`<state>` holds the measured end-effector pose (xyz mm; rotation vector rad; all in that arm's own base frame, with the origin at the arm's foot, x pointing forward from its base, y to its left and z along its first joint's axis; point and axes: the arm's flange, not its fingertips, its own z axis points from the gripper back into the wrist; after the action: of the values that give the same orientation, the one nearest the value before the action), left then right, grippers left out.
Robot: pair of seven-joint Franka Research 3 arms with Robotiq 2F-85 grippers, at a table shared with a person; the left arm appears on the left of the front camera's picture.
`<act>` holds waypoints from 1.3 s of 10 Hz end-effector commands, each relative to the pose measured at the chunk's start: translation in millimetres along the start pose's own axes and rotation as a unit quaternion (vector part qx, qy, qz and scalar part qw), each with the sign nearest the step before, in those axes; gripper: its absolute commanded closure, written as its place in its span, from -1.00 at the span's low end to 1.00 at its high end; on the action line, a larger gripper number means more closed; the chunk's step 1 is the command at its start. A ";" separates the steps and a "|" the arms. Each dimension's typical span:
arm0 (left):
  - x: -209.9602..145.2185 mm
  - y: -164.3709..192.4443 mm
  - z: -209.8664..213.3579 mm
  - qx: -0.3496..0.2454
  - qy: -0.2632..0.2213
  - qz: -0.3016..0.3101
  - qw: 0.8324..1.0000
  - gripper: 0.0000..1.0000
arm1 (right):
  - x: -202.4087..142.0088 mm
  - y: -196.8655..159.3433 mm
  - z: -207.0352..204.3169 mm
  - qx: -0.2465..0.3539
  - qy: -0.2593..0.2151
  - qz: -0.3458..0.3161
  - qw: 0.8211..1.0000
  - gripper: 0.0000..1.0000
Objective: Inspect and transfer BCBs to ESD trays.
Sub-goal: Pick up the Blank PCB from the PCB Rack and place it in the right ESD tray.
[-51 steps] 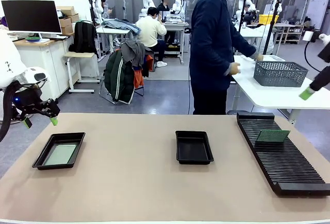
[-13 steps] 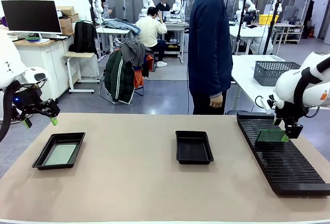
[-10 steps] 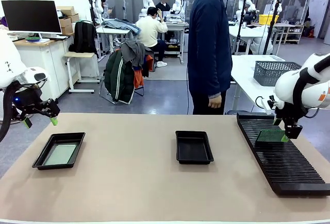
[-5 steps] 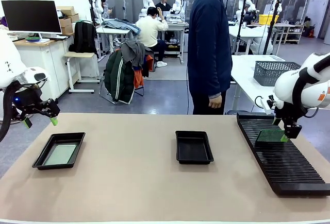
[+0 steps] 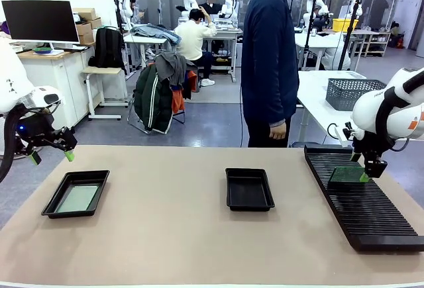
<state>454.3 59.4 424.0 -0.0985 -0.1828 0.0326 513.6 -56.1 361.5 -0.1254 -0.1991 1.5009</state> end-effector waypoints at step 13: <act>-2.0 0.5 -2.5 0.002 -0.007 0.001 1.000 -1.00 | -0.8 3.7 -4.7 -0.009 0.004 -0.008 1.000 0.43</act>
<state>454.3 59.4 424.1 -0.0985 -0.1828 0.0326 513.1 -56.2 359.6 -0.1390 -0.2081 1.4973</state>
